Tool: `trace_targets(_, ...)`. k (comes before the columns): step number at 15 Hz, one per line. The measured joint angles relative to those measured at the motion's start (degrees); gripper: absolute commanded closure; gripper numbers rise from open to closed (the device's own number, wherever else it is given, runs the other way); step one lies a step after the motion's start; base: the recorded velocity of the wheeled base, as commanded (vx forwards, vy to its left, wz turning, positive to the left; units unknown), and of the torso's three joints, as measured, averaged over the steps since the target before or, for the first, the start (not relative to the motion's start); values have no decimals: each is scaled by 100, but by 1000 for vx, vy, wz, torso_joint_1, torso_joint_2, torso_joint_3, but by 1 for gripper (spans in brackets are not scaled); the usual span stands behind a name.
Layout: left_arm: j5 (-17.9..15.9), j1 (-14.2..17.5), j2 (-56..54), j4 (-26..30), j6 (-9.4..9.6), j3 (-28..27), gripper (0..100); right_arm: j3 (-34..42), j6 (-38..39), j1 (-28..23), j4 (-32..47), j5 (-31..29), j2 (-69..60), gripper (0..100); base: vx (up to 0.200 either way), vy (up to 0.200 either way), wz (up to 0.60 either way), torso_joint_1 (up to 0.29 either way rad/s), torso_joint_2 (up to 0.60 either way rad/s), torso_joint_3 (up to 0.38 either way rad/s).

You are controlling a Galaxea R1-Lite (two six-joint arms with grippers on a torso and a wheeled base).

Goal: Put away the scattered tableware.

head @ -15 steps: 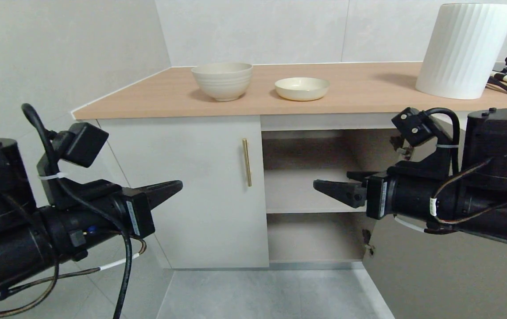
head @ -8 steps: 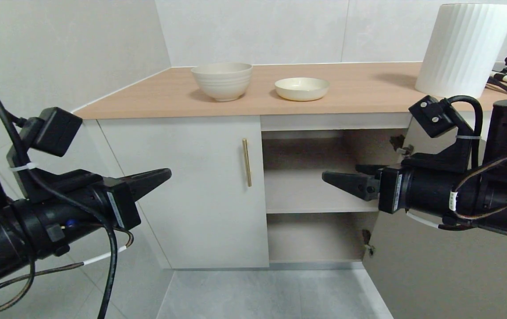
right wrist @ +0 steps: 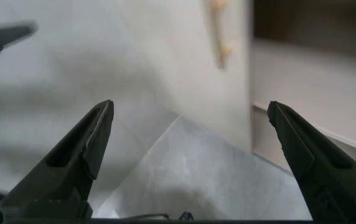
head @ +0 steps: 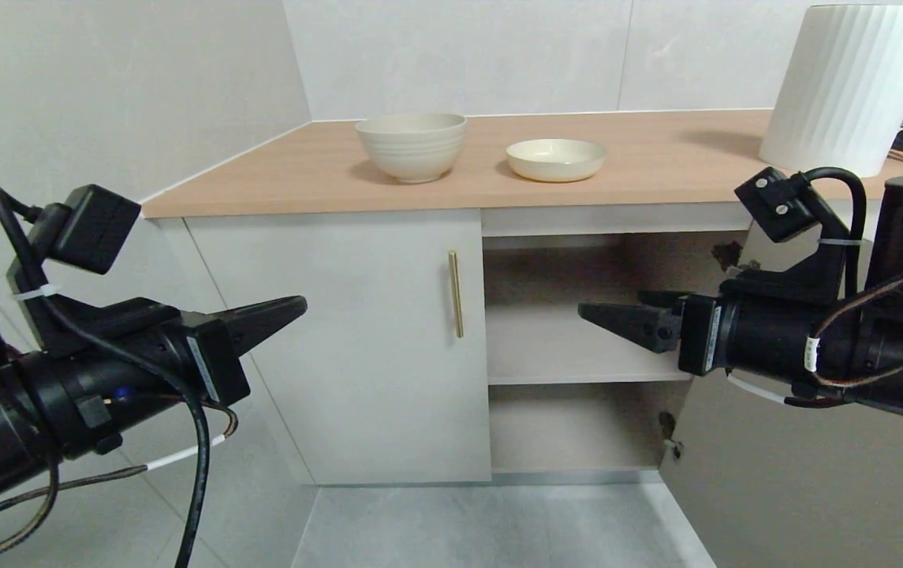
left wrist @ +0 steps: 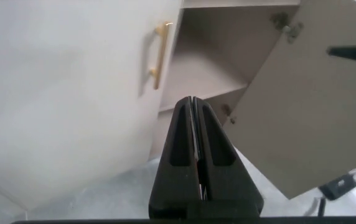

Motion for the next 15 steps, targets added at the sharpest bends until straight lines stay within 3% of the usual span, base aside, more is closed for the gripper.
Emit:
trace_targets(6, 20, -2, -78, 261, 128, -15, 100, 2, -2, 12, 1, 13, -122, 0, 0, 0, 0, 0, 0, 0)
trace_targets(8, 16, -2, -163, 569, 187, -76, 100, 11, 1, 15, 33, 38, -185, 0, 200, 0, 0, 2, -2, 2)
trace_targets(15, 13, 17, -240, 618, 202, -152, 100, 63, 6, 32, 52, 49, -356, 0, 200, 0, 0, 3, 2, 2)
